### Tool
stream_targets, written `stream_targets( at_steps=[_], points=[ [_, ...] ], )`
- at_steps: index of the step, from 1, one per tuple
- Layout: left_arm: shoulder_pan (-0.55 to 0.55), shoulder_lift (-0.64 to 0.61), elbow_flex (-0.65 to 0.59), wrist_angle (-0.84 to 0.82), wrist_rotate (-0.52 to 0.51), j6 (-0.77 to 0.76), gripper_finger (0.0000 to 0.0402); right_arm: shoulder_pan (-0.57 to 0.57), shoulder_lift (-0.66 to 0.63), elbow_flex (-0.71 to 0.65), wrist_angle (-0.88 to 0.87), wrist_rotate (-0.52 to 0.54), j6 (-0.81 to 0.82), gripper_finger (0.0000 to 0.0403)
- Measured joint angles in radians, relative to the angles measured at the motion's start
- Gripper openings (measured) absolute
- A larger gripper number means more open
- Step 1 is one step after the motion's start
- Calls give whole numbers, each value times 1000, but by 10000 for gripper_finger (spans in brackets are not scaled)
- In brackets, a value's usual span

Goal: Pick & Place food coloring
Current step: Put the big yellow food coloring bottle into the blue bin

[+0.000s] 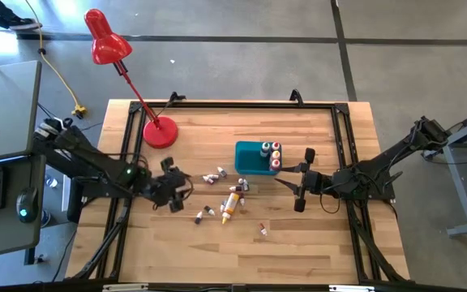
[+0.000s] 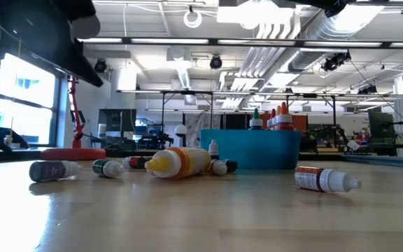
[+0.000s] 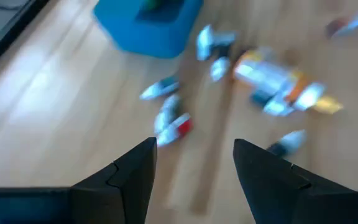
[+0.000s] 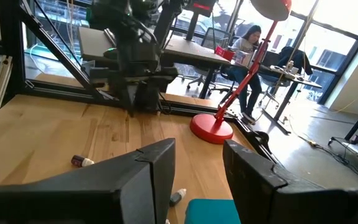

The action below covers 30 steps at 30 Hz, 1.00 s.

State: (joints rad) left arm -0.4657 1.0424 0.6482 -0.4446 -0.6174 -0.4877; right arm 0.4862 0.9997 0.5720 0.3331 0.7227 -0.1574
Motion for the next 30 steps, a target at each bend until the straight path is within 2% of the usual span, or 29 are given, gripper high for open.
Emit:
stream_targets(
  at_steps=[5, 16, 23, 30],
  points=[
    [-20, 11, -31, 112, 0, -29, 209, 0, 0, 0, 0, 0, 0, 129],
    [-19, 80, -30, 178, 12, -41, 209, 0, 0, 0, -1, 0, 0, 129],
    [-19, 179, -30, 244, 4, 11, 209, 0, 0, 0, 0, 0, 0, 129],
    [-19, 194, -30, 284, 25, 41, 209, 0, 0, 0, 0, 0, 0, 129]
  ],
)
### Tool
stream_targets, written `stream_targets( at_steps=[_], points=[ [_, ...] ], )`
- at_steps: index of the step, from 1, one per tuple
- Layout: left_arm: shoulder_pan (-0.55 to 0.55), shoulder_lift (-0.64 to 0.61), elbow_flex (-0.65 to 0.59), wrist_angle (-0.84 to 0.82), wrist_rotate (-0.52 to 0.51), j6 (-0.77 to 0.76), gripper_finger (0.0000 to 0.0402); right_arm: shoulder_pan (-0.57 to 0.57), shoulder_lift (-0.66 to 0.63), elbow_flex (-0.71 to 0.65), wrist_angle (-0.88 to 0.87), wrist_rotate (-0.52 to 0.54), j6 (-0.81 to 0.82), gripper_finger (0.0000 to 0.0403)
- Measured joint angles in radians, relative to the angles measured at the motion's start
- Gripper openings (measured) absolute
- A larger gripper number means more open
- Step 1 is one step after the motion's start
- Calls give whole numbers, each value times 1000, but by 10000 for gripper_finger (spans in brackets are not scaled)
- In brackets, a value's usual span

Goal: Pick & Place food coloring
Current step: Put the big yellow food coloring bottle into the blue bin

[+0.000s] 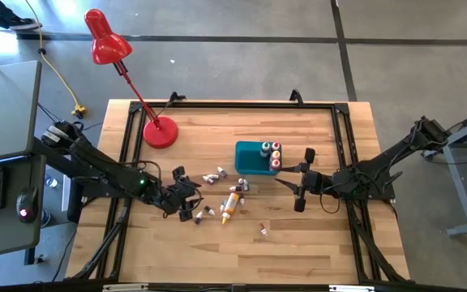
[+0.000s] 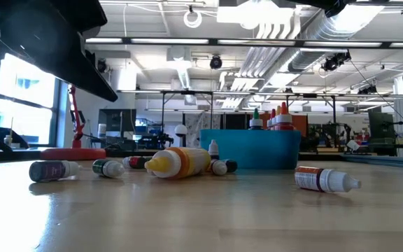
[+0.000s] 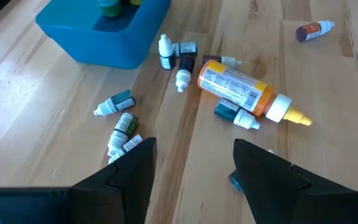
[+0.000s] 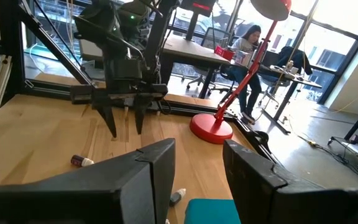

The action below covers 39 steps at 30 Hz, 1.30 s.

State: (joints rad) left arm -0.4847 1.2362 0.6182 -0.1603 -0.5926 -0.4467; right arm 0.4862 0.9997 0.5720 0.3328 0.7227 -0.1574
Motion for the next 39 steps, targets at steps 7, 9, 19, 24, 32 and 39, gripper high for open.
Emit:
stream_targets(
  at_steps=[7, 9, 19, 24, 32, 39],
  points=[
    [0, 0, 0, 4, 8, 1, 209, 0, 0, 0, 0, 0, 0, 129],
    [0, 0, 0, 3, 8, 6, 209, 0, 0, 0, 0, 0, 0, 129],
    [0, 0, 0, 2, 1, 23, 209, 0, 0, 0, 0, 0, 0, 129],
    [0, 0, 0, 1, 0, 8, 209, 0, 0, 0, 0, 0, 0, 129],
    [1, 49, 2, 4, -43, -95, 209, 0, 0, 0, 0, 0, 0, 129],
    [0, 94, 1, 69, 158, 33, 209, 0, 0, 0, 0, 0, 0, 129]
  ],
)
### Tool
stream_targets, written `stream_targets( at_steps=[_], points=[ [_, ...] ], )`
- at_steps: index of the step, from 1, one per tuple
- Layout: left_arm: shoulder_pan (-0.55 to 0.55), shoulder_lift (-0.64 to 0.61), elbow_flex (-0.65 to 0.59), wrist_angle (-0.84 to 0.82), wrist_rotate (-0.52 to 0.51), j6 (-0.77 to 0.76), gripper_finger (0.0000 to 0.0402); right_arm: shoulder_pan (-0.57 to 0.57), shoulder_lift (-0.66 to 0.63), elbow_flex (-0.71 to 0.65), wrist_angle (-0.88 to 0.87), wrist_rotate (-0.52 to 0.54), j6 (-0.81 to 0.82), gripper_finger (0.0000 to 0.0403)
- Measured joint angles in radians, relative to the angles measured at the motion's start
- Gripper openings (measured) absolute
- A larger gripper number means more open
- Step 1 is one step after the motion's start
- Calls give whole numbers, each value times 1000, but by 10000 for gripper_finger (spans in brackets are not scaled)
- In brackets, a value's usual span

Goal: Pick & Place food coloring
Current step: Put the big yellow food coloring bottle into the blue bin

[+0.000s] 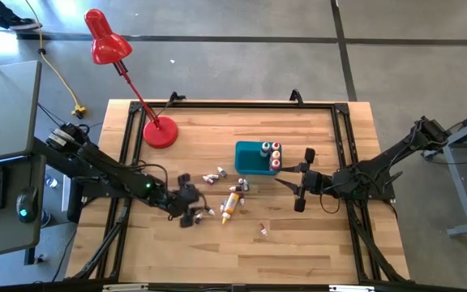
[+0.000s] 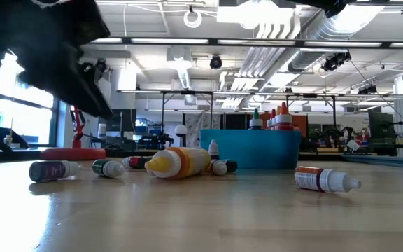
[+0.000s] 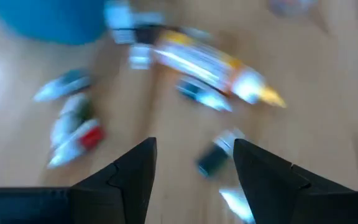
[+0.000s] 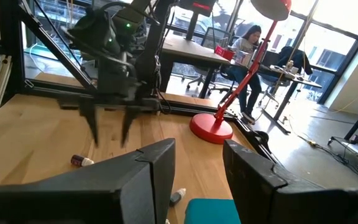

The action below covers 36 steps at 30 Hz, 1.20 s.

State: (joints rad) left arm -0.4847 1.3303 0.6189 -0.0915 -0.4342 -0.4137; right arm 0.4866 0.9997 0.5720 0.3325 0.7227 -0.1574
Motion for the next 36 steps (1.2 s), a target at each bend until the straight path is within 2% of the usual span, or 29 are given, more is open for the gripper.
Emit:
stream_targets(
  at_steps=[3, 6, 8, 10, 14, 20, 26, 32, 36],
  points=[
    [0, 0, 1, 48, 84, 389, 209, 0, 0, 0, 1, 0, 0, 129],
    [2, 0, 23, 75, 99, 760, 209, 0, 0, 0, 0, 0, 0, 129],
    [3, 0, 51, 84, 125, 958, 209, 0, 0, 0, 0, 0, 0, 129],
    [20, 9, 78, 92, 149, 1071, 209, 0, 0, 0, 0, 0, 0, 129],
    [89, 63, 146, 84, 250, 1066, 209, 0, 0, 0, 0, -2, 0, 129],
    [158, 229, 264, 75, 403, 1097, 209, -26, 0, 0, 16, -71, 0, 129],
    [158, 362, 405, -105, 401, 1337, 209, -44, 0, 0, 17, -113, 0, 129],
    [158, 461, 546, -246, 425, 1423, 209, -43, 0, 0, 3, -129, 0, 129],
    [158, 512, 602, -301, 403, 1500, 209, -49, -1, 0, -1, -135, 0, 129]
  ],
)
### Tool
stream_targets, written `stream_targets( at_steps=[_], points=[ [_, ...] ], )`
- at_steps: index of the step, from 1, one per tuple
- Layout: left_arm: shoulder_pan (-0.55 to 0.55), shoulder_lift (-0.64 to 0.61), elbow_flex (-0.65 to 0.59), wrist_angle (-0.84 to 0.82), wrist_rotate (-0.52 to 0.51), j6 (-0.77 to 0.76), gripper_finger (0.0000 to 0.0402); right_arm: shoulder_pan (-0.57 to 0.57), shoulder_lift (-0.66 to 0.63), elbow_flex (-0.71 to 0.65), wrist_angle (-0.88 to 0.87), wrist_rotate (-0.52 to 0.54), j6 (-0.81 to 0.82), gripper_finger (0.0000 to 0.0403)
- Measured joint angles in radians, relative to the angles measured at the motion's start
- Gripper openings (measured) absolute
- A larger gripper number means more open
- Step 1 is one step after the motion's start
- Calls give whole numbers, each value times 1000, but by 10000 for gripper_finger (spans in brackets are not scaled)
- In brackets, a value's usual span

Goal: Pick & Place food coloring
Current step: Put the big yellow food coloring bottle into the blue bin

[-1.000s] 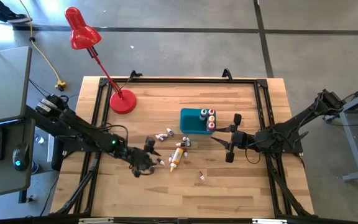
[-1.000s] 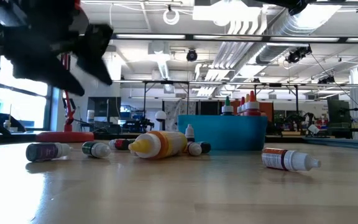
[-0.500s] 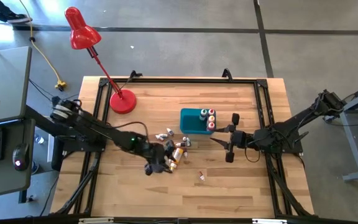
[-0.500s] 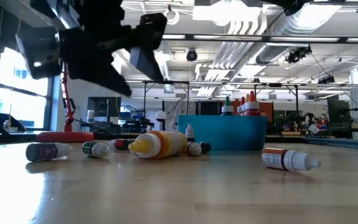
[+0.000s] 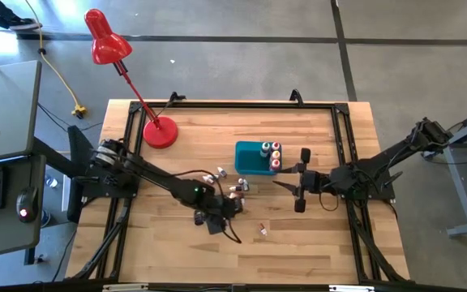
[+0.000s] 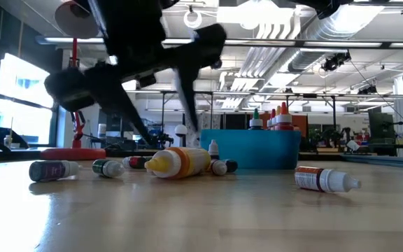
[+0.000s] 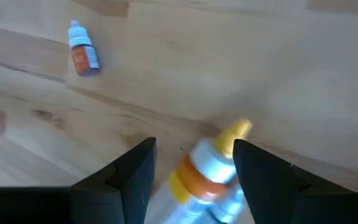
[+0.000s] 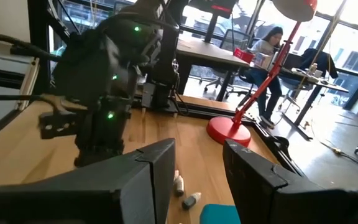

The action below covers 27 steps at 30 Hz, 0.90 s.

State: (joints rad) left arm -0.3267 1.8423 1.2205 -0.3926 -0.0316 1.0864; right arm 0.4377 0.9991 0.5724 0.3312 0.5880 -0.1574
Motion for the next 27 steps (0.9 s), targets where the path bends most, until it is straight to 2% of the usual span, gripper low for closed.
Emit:
stream_targets(
  at_steps=[7, 17, 20, 27],
  points=[
    [0, 60, 28, -112, -117, 95, 209, 0, 0, 0, -6, 1, 0, 129],
    [4, 74, 28, -84, -243, 254, 209, 0, 0, 0, -15, 3, 0, 129],
    [13, 74, 28, -81, -232, 279, 209, 0, 0, 0, -14, 3, 0, 129],
    [35, 74, 28, -72, -133, 279, 209, 0, 0, 0, -14, 3, 0, 129]
  ],
)
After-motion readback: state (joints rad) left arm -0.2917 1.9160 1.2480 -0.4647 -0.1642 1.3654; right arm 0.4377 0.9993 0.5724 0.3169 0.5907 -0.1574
